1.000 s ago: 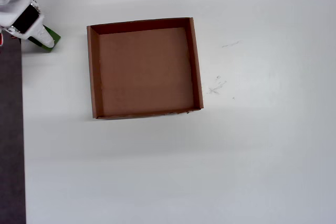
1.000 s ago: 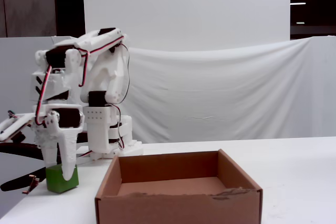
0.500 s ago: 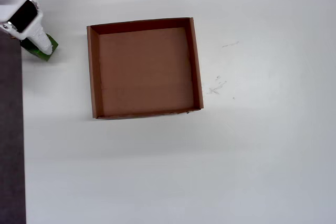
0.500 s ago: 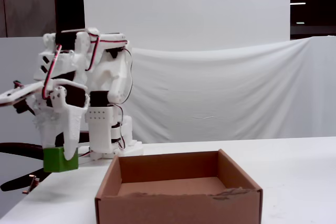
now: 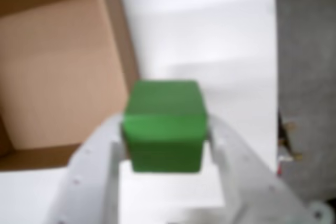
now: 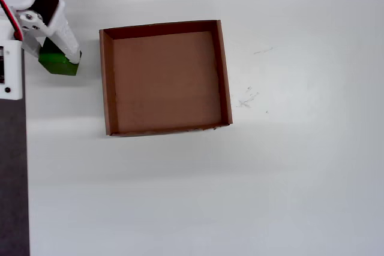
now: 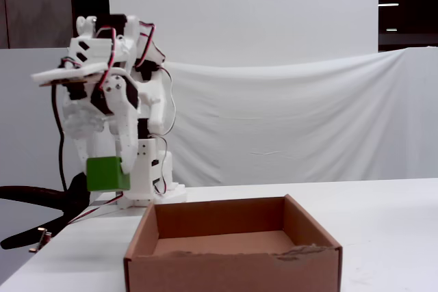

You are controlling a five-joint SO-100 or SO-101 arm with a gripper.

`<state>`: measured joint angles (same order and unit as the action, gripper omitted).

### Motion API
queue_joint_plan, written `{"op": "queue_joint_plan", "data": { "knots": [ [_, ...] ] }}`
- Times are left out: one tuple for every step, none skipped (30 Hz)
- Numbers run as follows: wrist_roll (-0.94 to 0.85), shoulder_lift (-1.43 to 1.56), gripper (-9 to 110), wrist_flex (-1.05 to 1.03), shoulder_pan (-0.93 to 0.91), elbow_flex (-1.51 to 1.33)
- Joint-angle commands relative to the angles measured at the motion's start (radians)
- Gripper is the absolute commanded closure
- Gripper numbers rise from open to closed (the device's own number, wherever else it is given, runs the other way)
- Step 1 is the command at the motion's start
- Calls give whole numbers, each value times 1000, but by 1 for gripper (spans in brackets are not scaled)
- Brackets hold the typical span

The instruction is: Grasp a green cube and put it in a box.

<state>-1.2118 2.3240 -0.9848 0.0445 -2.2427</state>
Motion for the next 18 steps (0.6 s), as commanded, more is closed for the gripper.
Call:
{"op": "queue_joint_plan", "data": {
  "knots": [
    [-63,3,88,-6,55,77],
    [-84,-6,88,-11,74,86],
    [-94,-17,87,-5,97,91],
    [-95,-28,87,14,121,91],
    [-95,-43,87,48,152,87],
    [-120,-138,87,137,235,101],
    [-153,-206,87,132,253,146],
    [-163,-230,87,138,262,160],
    [-181,-255,87,143,272,170],
    [-206,-275,87,146,279,175],
    [-247,-318,87,160,296,176],
    [-253,-337,87,175,304,178],
    [-259,-354,87,189,314,179],
    [-265,-367,87,196,324,183],
    [-275,-376,87,193,333,189],
    [-287,-382,87,184,342,193],
    [-296,-383,87,179,351,195],
    [-299,-387,87,181,367,190]
  ]
}}
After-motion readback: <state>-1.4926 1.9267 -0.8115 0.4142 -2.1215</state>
